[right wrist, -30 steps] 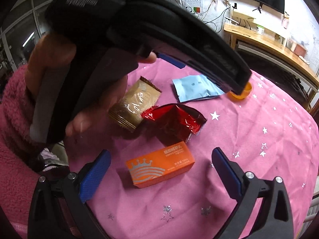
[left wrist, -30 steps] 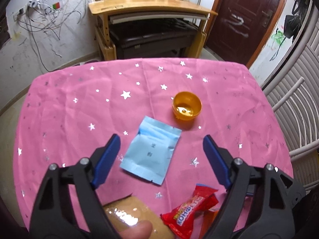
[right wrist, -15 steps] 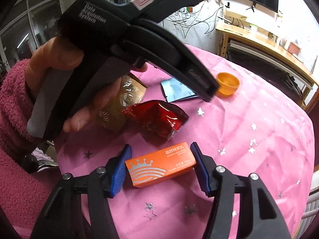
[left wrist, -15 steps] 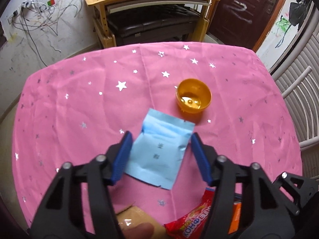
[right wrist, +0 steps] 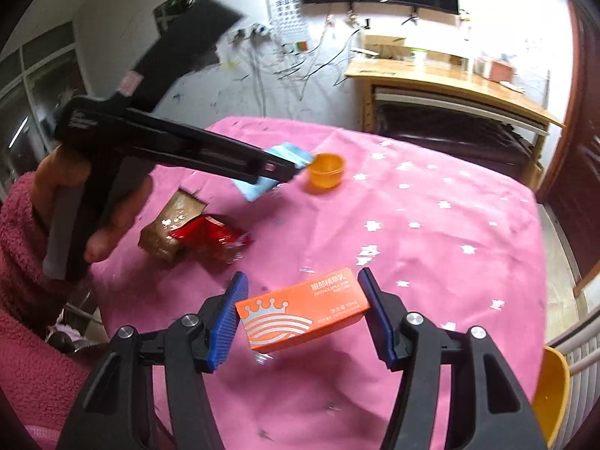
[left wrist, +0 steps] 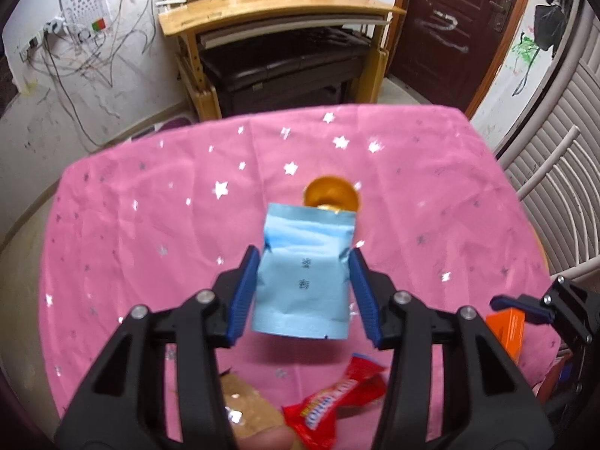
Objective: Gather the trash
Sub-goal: 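Carry sachet and orange box to the yellow bin and release both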
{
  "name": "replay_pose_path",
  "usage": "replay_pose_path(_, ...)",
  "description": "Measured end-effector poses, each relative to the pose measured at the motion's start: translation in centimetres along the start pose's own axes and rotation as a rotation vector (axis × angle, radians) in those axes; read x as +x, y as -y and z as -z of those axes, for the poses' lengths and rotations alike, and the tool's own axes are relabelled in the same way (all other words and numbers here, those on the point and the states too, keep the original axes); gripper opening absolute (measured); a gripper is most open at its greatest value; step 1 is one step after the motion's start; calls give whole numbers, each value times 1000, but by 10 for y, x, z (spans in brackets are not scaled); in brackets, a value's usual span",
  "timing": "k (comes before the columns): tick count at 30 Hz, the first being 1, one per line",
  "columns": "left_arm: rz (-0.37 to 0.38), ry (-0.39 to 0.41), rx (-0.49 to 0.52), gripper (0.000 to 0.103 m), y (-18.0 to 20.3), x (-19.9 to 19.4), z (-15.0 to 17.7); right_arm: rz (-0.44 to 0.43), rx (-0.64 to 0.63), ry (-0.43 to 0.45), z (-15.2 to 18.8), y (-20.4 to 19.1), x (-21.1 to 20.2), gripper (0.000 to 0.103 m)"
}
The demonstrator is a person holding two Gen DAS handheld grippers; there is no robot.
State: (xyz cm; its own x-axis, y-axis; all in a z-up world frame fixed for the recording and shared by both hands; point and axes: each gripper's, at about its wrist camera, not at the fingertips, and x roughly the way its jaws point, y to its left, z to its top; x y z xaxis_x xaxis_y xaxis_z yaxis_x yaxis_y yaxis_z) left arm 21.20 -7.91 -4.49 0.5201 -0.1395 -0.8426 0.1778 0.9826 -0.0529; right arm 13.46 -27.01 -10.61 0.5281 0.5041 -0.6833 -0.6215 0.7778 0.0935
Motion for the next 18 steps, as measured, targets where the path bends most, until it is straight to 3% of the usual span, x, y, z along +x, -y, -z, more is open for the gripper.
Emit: replay_pose_path(18,97,76,196,47,119,-25,-14,185,194,94,41,106,-77,55)
